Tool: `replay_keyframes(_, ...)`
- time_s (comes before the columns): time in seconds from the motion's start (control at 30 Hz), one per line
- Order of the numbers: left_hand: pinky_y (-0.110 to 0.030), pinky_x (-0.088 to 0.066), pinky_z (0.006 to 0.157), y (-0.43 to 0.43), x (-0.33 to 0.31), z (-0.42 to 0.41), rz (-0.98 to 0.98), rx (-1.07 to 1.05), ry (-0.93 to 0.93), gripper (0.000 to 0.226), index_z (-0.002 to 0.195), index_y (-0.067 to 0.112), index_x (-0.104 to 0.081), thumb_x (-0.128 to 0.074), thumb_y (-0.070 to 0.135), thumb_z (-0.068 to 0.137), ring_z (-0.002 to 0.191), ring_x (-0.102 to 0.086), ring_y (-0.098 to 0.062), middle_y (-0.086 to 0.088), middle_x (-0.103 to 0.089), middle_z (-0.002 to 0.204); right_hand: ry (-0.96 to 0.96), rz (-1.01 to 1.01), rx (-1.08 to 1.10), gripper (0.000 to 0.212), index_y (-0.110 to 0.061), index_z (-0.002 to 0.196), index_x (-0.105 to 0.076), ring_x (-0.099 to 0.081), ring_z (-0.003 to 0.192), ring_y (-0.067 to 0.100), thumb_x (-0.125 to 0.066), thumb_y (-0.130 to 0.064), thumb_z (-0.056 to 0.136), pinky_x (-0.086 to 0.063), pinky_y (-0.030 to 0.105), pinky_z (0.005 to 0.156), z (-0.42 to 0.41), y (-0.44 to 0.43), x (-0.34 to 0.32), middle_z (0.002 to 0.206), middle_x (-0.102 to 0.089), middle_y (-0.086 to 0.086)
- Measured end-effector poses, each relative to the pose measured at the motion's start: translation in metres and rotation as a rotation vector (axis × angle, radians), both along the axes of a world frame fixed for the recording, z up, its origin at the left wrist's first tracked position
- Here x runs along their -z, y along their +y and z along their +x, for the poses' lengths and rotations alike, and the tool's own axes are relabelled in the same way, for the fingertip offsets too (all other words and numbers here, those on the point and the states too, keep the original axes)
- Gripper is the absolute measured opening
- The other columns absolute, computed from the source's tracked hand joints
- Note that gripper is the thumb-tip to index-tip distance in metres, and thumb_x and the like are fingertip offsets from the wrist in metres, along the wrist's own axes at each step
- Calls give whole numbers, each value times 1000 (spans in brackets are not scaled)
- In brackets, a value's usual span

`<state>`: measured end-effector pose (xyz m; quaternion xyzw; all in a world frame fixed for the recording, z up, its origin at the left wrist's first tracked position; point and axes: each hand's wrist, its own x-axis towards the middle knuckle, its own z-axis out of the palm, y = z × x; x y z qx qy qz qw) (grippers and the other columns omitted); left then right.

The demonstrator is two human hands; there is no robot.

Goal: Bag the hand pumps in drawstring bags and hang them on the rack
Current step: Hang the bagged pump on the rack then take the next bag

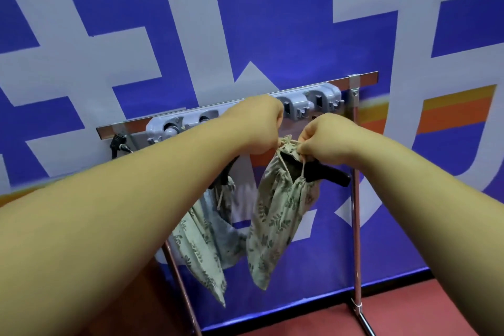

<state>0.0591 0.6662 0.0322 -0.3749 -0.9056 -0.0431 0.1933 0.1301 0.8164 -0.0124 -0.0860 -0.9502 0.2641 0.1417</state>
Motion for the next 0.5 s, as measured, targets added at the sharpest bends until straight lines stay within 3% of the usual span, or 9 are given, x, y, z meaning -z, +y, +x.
replay_keyframes(0.17, -30, -36, 53, 42, -7, 0, 165, 58, -66, 30, 68, 19, -46, -73, 16, 79, 66, -48, -24, 0, -50, 69, 111, -19, 98, 18, -16, 79, -76, -64, 82, 23, -64, -20, 91, -48, 28, 64, 14, 38, -13, 82, -71, 3)
replay_keyframes(0.33, -31, -31, 53, 95, -7, -8, 314, 103, -59, 28, 67, 21, -42, -67, 16, 78, 63, -44, -19, 5, -48, 67, 208, 2, 216, 21, -9, 80, -74, -67, 83, 36, -61, -21, 91, -59, 48, 73, 9, 84, -21, 85, -71, 16)
replay_keyframes(0.5, -32, -30, 55, 131, -13, -18, 325, 73, -44, 25, 70, 21, -41, -63, 20, 83, 65, -45, -19, 5, -48, 71, 244, -25, 223, 23, -21, 71, -69, -66, 81, 28, -62, -24, 92, -58, 40, 72, -10, 117, -22, 78, -69, 5)
